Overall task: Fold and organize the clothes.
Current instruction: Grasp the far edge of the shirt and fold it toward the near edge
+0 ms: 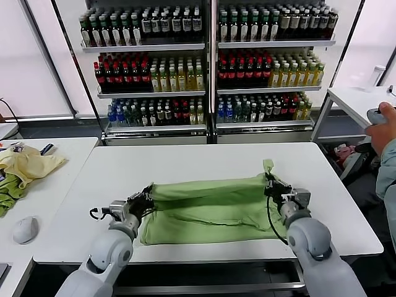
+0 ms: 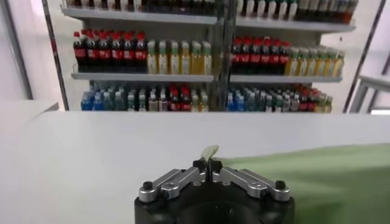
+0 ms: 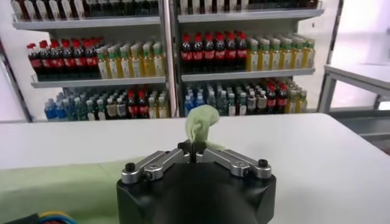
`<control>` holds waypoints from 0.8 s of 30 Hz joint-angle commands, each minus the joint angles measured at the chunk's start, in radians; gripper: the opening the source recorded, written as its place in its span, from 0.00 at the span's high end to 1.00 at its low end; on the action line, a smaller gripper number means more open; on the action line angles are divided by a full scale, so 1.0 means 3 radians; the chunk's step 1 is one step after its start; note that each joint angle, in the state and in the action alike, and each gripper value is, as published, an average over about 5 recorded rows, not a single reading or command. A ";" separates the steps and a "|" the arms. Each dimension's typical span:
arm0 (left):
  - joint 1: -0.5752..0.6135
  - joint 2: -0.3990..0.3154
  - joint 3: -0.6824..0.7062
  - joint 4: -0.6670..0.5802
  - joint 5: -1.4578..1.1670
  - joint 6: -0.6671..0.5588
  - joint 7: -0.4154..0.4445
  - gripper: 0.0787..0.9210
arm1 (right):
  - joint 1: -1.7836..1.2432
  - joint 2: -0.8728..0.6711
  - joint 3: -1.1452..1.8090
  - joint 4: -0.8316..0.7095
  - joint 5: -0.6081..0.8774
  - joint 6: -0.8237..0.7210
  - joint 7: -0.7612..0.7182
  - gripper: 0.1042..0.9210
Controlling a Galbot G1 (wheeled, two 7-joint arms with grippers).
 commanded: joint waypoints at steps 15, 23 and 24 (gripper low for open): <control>0.0468 -0.0155 0.0023 -0.0193 0.1031 0.0072 -0.0048 0.71 | -0.0487 0.0127 -0.0040 0.0130 -0.0474 -0.0166 0.0044 0.62; 0.0692 -0.0510 -0.0044 -0.0264 0.1062 0.0029 -0.0301 0.43 | -0.0676 0.0135 0.0051 0.0336 -0.0495 -0.0071 0.0004 0.34; 0.0694 -0.0560 -0.0042 -0.0235 0.1076 0.0029 -0.0321 0.40 | -0.0686 0.0141 0.0055 0.0346 -0.0495 -0.0067 0.0006 0.30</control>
